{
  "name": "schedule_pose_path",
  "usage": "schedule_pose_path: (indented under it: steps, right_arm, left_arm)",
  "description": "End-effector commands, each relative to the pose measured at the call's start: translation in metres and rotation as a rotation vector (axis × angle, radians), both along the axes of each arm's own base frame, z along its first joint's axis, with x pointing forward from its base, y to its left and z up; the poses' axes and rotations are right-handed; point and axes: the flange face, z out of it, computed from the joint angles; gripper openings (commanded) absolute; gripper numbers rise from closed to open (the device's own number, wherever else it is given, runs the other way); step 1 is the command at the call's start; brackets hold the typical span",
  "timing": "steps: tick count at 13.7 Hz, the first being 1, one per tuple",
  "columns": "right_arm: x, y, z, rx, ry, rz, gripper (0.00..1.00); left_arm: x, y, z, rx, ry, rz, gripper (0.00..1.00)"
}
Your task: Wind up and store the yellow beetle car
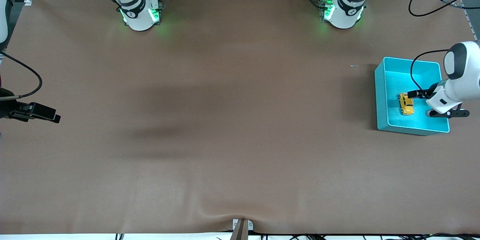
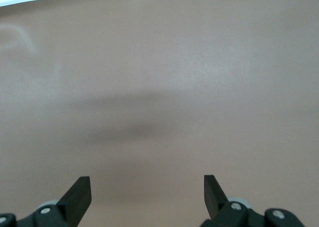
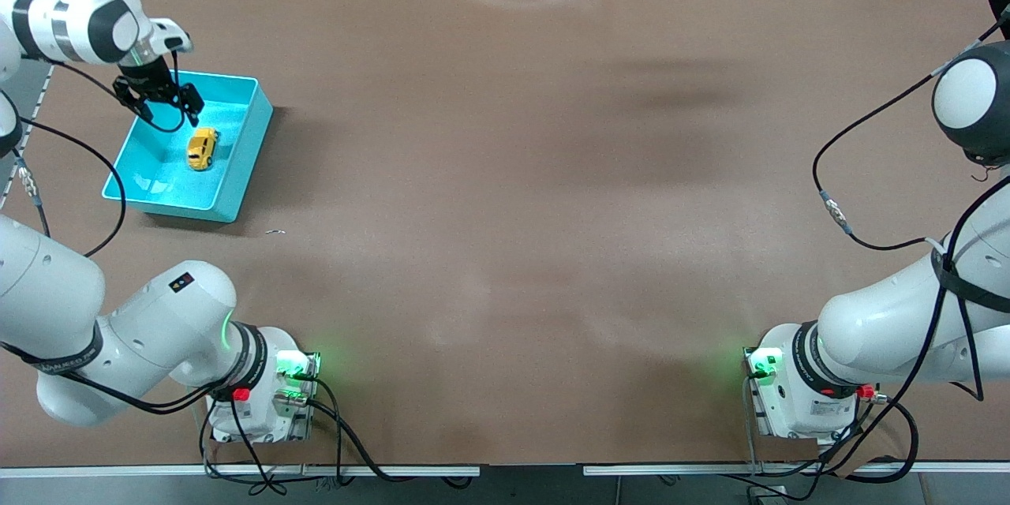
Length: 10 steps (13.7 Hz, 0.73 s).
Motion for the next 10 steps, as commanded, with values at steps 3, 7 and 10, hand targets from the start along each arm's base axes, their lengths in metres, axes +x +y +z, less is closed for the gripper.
schedule_pose_path:
  steps: [3,7,10]
  right_arm:
    - [-0.015,0.004,0.025,0.014,-0.009,0.005,1.0]
    - [-0.052,0.012,0.053,0.007,-0.018,0.014,1.0]
    - [-0.091,0.015,0.057,0.001,-0.01,0.012,1.0]
  left_arm:
    - [0.007,-0.038,0.084,-0.001,-0.049,0.048,1.0]
    - [0.034,-0.084,0.155,-0.016,-0.078,0.033,1.0]
    - [0.045,-0.101,0.205,-0.028,-0.118,0.016,1.0]
